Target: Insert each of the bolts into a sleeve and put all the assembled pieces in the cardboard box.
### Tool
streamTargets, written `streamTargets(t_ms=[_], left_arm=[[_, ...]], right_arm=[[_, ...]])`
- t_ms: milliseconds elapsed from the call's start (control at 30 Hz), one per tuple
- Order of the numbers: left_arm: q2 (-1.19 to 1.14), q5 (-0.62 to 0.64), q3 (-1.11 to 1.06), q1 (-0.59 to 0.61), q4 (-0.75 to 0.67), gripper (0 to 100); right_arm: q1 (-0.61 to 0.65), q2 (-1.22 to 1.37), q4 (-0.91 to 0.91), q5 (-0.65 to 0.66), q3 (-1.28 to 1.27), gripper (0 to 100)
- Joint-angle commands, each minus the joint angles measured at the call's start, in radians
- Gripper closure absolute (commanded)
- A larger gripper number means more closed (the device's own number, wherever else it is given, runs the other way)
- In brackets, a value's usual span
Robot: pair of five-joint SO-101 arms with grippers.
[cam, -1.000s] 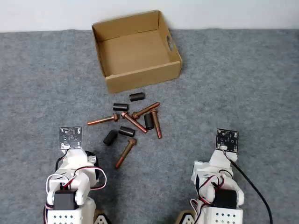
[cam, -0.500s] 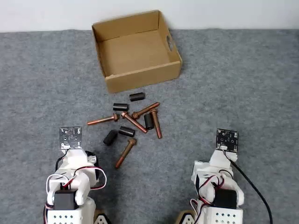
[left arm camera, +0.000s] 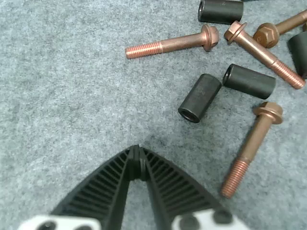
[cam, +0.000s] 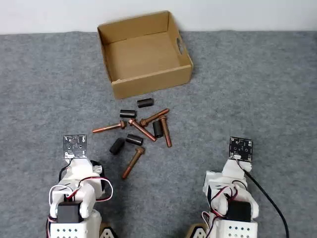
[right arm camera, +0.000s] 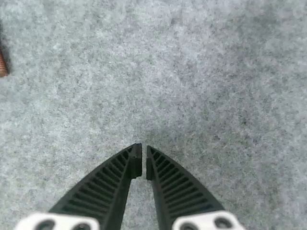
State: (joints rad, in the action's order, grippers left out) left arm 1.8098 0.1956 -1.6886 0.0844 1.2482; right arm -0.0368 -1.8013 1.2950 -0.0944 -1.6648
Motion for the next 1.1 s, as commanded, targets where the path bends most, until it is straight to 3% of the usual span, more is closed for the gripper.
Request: streamTargets(t_ms=[0,433,600,767,900,1067], left_arm=[[0.008,-0.005,0.005,0.003,0.006,99],[0.008,-0.005,0.005,0.003,0.006,99],[0.008,-0.005,0.005,0.003,0.006,99],[0.008,-0.005,0.005,0.003,0.006,99],[0.008,-0.005,0.005,0.003,0.006,99],[0.008,-0.005,0.005,0.003,0.006,99]], right_arm=[[-0.002,-0.005,0.007,0.006,-0.02,99.0],[-0.005,-0.007,-0.058,0.009,0.02,99.0],[-0.002,0.005,-0.119,0.003,0.152,99.0],[0.048,0.019,-0.033,0.003,0.342,99.1],[0.153,0.188,0.015,-0.003,0.534,99.1],[0.257,0.567,0.018,-0.106,0.75,99.1]])
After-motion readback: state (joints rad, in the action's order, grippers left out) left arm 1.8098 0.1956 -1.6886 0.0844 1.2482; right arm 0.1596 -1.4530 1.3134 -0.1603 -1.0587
